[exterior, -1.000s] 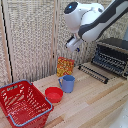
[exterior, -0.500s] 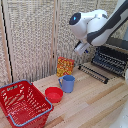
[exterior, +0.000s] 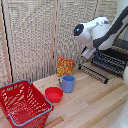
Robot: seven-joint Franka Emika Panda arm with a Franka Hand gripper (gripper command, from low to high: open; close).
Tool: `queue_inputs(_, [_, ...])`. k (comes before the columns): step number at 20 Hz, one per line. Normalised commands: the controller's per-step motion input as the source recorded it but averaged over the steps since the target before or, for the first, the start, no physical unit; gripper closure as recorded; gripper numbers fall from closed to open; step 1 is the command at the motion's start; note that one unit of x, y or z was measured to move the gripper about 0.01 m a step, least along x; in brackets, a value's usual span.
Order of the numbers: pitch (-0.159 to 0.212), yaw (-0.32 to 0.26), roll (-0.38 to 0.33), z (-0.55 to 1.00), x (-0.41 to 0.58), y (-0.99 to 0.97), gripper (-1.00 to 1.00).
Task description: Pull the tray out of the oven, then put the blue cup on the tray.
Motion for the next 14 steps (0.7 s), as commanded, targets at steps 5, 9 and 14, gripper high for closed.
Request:
queue_inputs(5, [0.037, 0.051, -0.046, -0.12, 0.176, -0.59, -1.0])
queue_inputs(9, [0.069, 0.074, -0.06, -0.27, 0.244, -0.54, -1.0])
queue_inputs(14, [0.061, 0.057, -0.131, -0.3, 0.156, -0.36, -1.0])
